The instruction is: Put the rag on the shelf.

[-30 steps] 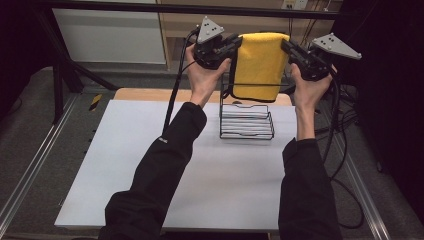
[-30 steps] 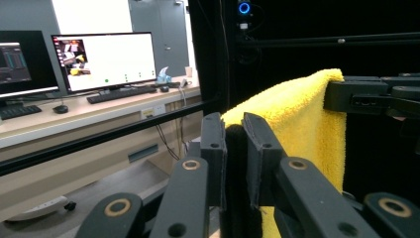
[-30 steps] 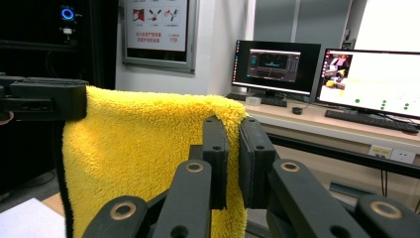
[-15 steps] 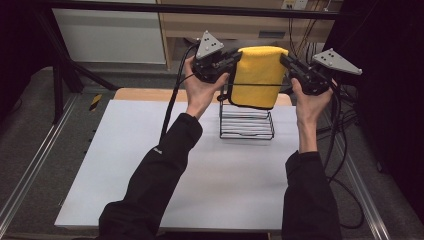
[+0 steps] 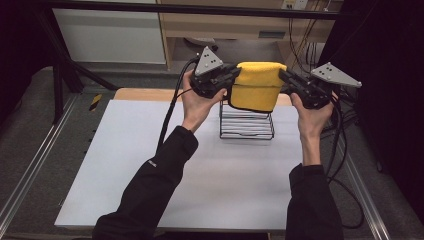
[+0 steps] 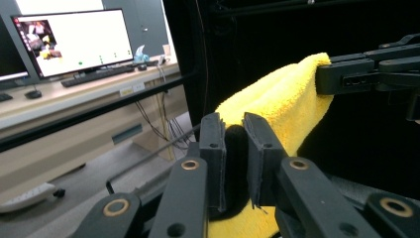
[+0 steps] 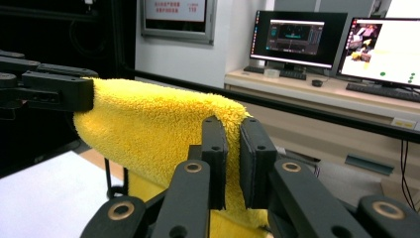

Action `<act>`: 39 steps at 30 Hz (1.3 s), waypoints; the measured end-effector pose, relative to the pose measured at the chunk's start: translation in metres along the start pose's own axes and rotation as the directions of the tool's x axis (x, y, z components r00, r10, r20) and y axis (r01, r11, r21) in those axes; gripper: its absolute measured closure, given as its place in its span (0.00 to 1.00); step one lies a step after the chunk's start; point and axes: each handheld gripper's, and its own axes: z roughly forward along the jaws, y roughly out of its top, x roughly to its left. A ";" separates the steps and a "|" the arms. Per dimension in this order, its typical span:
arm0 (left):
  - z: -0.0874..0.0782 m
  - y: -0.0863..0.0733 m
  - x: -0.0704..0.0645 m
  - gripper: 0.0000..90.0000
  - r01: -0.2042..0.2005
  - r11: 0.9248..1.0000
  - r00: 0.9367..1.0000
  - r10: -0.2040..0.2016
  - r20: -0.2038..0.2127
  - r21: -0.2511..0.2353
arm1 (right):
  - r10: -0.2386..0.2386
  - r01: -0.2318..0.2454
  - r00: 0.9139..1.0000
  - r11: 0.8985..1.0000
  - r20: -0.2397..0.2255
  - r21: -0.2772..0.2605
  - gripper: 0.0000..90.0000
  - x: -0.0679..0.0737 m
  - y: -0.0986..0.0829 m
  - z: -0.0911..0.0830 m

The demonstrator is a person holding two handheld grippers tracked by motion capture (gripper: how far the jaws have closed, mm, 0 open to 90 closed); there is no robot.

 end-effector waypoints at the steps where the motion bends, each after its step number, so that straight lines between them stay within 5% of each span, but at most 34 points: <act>1: 0.000 -0.002 -0.001 0.88 0.001 1.000 1.000 -0.001 0.002 0.004 | 0.001 -0.001 1.000 1.000 -0.001 0.006 0.92 0.001 -0.001 -0.001; 17: -0.007 -0.027 -0.017 0.87 0.014 0.997 0.999 -0.017 0.041 0.076 | 0.003 0.002 0.999 0.995 -0.047 0.102 0.92 0.005 -0.021 -0.013; 29: -0.002 -0.048 -0.023 0.84 0.006 0.987 0.999 -0.014 0.044 0.161 | 0.002 0.011 0.997 0.988 -0.081 0.156 0.91 0.005 -0.050 -0.014; 39: -0.015 -0.039 -0.018 0.65 0.099 0.976 0.991 -0.114 0.067 0.193 | -0.039 0.052 0.995 0.988 -0.090 0.145 0.90 0.006 -0.054 -0.014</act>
